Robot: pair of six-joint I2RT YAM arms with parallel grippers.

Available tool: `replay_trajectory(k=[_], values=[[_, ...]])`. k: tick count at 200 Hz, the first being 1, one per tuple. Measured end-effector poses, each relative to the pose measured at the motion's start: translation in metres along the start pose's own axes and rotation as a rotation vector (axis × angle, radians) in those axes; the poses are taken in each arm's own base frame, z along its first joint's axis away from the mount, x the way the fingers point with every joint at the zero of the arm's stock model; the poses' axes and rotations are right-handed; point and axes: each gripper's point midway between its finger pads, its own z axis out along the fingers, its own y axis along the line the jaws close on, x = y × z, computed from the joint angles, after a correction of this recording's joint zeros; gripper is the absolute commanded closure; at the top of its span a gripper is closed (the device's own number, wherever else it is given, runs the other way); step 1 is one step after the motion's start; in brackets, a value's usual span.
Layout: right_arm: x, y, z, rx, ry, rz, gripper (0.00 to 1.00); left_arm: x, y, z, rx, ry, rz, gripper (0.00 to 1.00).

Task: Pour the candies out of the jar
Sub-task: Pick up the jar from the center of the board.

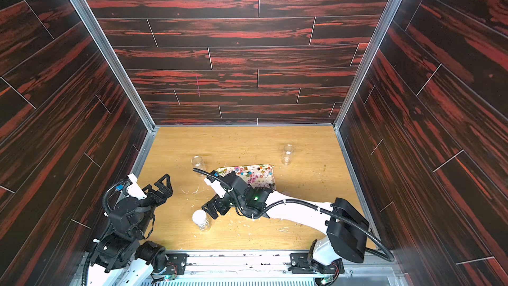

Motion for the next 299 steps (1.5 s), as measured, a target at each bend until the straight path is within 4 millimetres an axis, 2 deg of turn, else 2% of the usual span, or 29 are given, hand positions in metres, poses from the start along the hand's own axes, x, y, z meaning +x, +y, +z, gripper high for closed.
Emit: replay_trajectory(k=[28, 52, 85, 144, 219, 277, 299], values=[[0.002, 0.015, 0.015, -0.009, 0.025, -0.052, 0.01, -0.003, 0.001, -0.005, 0.008, -0.018, -0.009, 0.00], [0.018, 0.028, 0.031, -0.016, 0.079, -0.091, 0.01, -0.004, 0.001, -0.006, 0.007, -0.022, -0.013, 0.00], [0.038, 0.025, 0.047, -0.002, 0.152, -0.102, 0.01, 0.001, 0.004, -0.004, 0.000, -0.012, -0.023, 0.00], [0.038, 0.034, 0.062, -0.009, 0.171, -0.138, 0.03, 0.010, 0.008, 0.000, -0.006, 0.008, -0.036, 0.00], [0.048, 0.030, 0.070, 0.009, 0.206, -0.153, 0.21, 0.014, 0.006, 0.007, -0.009, 0.025, -0.028, 0.00], [0.052, 0.030, 0.075, 0.007, 0.212, -0.146, 0.48, 0.012, 0.005, 0.005, -0.002, 0.015, -0.032, 0.00], [0.051, 0.030, 0.075, 0.010, 0.208, -0.146, 0.50, 0.011, 0.005, 0.004, 0.004, 0.012, -0.033, 0.00]])
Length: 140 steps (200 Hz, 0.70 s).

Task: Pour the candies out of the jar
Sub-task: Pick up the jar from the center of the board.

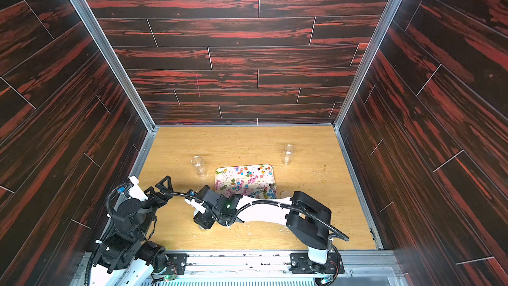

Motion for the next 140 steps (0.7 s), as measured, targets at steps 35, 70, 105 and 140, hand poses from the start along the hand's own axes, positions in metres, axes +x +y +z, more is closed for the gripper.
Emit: replay_trajectory(k=[35, 70, 105, 140], values=[[0.000, -0.006, -0.010, 0.016, -0.010, 0.008, 0.54, 0.005, -0.009, 0.000, 0.049, 0.031, 0.024, 0.01], [-0.027, -0.031, -0.070, -0.016, -0.111, 0.094, 0.55, 0.016, -0.047, -0.002, 0.247, 0.109, 0.072, 0.00], [-0.071, -0.083, -0.176, 0.007, -0.348, 0.197, 0.55, 0.026, -0.099, -0.008, 0.501, 0.222, 0.109, 0.00], [-0.080, -0.095, -0.245, -0.039, -0.467, 0.236, 0.55, 0.024, -0.156, -0.018, 0.760, 0.330, 0.123, 0.01]])
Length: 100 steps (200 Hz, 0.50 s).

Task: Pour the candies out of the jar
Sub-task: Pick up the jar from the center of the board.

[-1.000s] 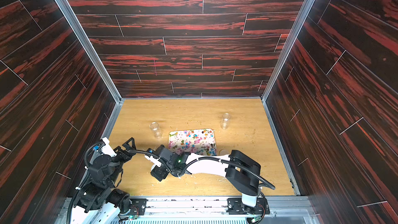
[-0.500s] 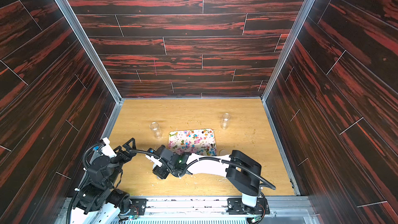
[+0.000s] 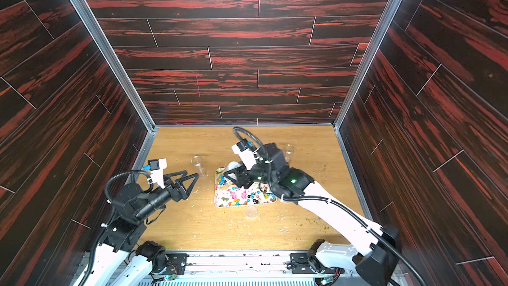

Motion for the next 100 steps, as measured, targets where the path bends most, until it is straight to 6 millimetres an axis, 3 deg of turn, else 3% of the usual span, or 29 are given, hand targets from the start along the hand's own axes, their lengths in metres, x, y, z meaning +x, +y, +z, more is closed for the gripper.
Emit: replay_trajectory(k=[44, 100], values=[[-0.006, 0.010, -0.027, -0.089, 0.016, 0.035, 0.55, -0.003, -0.042, 0.038, 0.244, 0.147, 0.004, 0.06], [-0.015, 0.024, -0.043, -0.215, 0.026, 0.054, 0.56, 0.030, -0.106, 0.064, 0.516, 0.352, 0.075, 0.09]])
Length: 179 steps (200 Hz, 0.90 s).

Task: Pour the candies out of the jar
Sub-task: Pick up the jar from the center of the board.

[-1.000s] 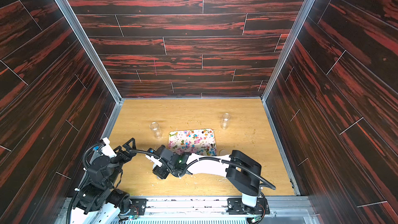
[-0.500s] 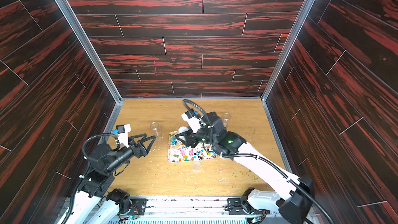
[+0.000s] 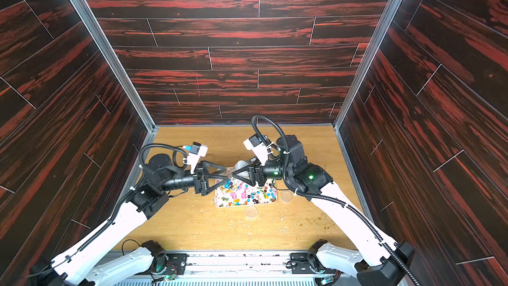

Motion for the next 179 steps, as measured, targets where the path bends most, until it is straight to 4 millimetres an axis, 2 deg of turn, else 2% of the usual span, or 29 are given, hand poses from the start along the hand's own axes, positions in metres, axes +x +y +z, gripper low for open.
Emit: replay_trajectory(k=[57, 80, 102, 111, 133, 160, 179], values=[[-0.014, 0.019, -0.012, -0.082, 0.008, -0.011, 0.57, 0.009, -0.022, 0.013, 0.093, 0.085, 0.137, 0.18], [-0.017, 0.024, -0.013, -0.097, 0.021, -0.017, 0.57, 0.022, -0.021, 0.020, 0.114, 0.127, 0.176, 0.25], [-0.016, 0.026, -0.013, -0.106, 0.038, -0.010, 0.57, 0.032, -0.019, 0.025, 0.128, 0.168, 0.199, 0.37], [-0.015, 0.025, -0.013, -0.106, 0.045, -0.007, 0.57, 0.032, -0.020, 0.027, 0.137, 0.177, 0.212, 0.36], [-0.011, 0.024, -0.012, -0.108, 0.060, 0.005, 0.57, 0.032, -0.022, 0.030, 0.150, 0.188, 0.233, 0.44], [-0.010, 0.023, -0.013, -0.100, 0.074, 0.004, 0.57, 0.034, -0.022, 0.033, 0.158, 0.199, 0.242, 0.45], [-0.009, 0.023, -0.013, -0.097, 0.081, 0.004, 0.57, 0.035, -0.022, 0.034, 0.160, 0.203, 0.245, 0.56]])
